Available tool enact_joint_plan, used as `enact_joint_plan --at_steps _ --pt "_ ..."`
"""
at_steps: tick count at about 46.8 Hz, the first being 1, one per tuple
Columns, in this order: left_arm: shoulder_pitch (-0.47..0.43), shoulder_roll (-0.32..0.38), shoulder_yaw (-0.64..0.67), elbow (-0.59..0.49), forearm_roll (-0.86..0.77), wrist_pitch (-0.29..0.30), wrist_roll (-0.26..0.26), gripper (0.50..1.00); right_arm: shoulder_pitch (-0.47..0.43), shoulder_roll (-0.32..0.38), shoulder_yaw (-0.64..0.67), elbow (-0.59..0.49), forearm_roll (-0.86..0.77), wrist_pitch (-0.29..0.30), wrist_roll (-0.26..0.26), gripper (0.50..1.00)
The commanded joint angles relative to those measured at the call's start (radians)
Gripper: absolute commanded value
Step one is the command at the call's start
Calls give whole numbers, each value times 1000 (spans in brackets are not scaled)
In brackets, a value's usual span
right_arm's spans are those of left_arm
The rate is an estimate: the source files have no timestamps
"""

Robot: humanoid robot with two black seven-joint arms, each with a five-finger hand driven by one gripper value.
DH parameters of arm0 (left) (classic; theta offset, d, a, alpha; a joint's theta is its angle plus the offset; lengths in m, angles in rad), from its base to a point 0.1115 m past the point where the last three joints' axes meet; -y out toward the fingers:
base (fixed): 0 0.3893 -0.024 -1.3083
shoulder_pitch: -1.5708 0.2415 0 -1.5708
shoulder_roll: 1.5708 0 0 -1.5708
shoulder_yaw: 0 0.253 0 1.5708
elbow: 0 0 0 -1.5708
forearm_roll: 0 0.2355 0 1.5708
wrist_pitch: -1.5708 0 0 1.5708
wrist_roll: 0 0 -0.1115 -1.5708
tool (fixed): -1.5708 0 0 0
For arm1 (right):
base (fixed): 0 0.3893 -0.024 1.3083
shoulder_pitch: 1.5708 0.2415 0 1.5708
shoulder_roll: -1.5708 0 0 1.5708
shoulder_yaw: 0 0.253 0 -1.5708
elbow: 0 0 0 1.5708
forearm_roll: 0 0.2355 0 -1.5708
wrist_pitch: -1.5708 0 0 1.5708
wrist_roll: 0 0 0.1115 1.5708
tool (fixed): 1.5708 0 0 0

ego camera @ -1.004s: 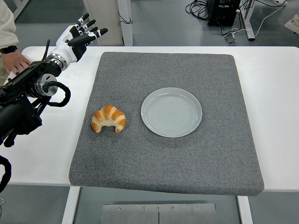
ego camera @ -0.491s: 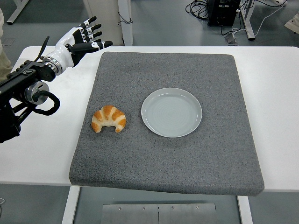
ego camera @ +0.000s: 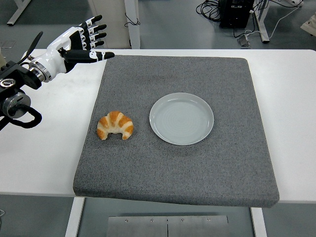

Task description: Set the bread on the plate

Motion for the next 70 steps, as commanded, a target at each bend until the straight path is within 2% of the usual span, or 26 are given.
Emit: enact_joint_plan --at_steps 1,7,18,27,47,55,70 --pt "4 38 2 -38 53 1 2 981 0 0 0 0 0 0 0 1000" --pt "15 58 2 -52 208 1 2 981 0 0 0 0 0 0 0 1000" --pt "66 77 2 -86 383 1 2 981 0 0 0 0 0 0 0 1000" --pt "90 81 3 -105 397 -21 6 981 0 0 0 0 0 0 0 1000" --pt "128 94 46 -107 484 -18 8 977 0 0 0 0 0 0 0 1000" --pt "153 95 44 -107 606 -15 14 960 0 0 0 0 0 0 0 1000" --pt "171 52 46 -99 676 17 8 946 0 0 0 0 0 0 0 1000"
